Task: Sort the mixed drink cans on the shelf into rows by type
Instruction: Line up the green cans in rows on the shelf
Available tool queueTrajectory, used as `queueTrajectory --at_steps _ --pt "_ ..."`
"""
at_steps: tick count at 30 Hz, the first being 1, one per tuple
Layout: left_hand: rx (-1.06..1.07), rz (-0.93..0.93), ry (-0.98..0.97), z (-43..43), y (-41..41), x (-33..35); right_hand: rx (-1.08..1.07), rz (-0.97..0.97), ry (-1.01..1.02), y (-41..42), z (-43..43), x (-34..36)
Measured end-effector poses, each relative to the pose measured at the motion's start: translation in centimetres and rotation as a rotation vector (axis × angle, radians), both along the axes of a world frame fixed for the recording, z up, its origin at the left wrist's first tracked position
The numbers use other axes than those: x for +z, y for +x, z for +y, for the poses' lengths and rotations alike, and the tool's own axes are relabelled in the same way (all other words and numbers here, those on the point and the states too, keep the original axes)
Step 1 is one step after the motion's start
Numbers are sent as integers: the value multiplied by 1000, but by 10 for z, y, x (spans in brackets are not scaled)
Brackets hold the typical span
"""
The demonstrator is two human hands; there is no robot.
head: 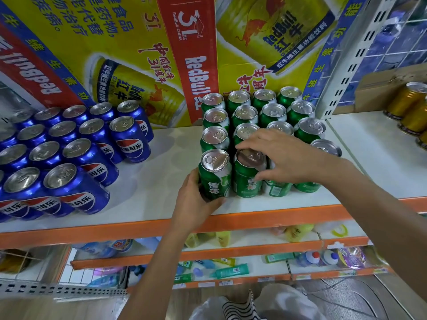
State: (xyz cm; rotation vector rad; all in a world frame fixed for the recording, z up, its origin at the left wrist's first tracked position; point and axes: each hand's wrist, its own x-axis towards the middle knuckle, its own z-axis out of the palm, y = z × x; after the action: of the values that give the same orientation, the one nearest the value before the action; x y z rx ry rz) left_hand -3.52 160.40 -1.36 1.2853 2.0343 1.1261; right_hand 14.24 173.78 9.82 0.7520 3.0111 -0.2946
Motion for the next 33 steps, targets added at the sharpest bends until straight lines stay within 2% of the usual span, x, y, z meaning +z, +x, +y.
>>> queueTrajectory --at_steps 9,27,30,33 --pt "31 23 17 -1 3 4 10 55 -82 3 0 -2" --pt "10 46 14 -2 4 2 22 79 -71 6 0 -5" --pt "18 39 17 -3 6 5 39 132 -137 9 1 -4" --pt "21 -27 79 -6 10 12 -31 236 -166 16 5 4"
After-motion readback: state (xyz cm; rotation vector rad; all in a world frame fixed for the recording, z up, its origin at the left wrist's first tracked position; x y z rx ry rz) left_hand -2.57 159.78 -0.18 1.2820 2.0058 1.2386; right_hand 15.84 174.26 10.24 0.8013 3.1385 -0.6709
